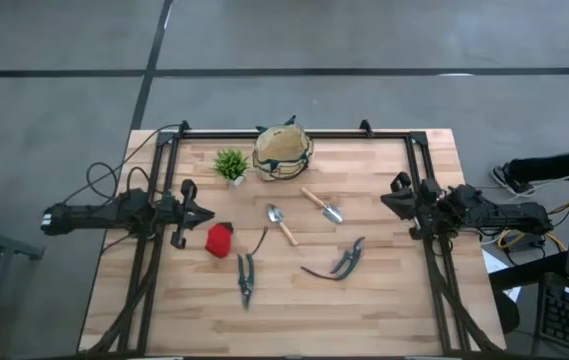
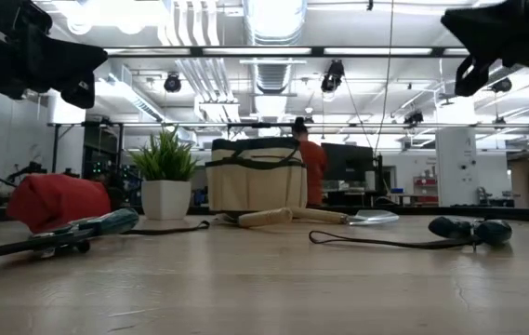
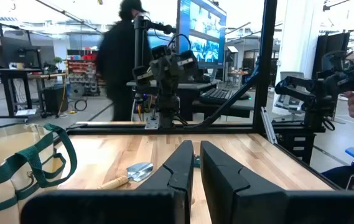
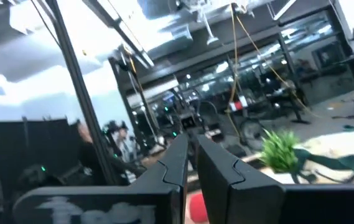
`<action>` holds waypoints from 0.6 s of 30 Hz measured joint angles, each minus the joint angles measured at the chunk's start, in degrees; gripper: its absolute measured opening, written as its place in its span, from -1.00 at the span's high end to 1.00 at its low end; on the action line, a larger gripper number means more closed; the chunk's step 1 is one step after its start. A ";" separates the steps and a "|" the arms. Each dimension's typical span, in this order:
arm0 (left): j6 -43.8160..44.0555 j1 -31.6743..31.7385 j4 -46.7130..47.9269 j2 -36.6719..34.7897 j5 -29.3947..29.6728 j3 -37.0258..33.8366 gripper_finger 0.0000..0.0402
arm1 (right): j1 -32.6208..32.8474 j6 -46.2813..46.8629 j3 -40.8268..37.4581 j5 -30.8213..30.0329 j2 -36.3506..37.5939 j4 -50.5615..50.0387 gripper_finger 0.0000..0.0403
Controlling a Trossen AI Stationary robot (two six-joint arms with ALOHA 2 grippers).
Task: Pick & Place Garden tools in Gardening bag
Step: Put the red gloves into the white gardening bag
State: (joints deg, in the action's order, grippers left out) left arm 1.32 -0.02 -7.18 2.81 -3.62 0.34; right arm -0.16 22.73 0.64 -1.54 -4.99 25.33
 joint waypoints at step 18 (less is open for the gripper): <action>-0.01 0.00 0.02 0.02 0.01 0.00 0.83 | 0.02 -4.90 -0.11 0.33 -7.40 -1.16 0.86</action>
State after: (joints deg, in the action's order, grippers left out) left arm 1.31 -0.02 -7.16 2.83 -3.61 0.34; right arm -0.14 17.83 0.54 -1.21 -12.39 24.17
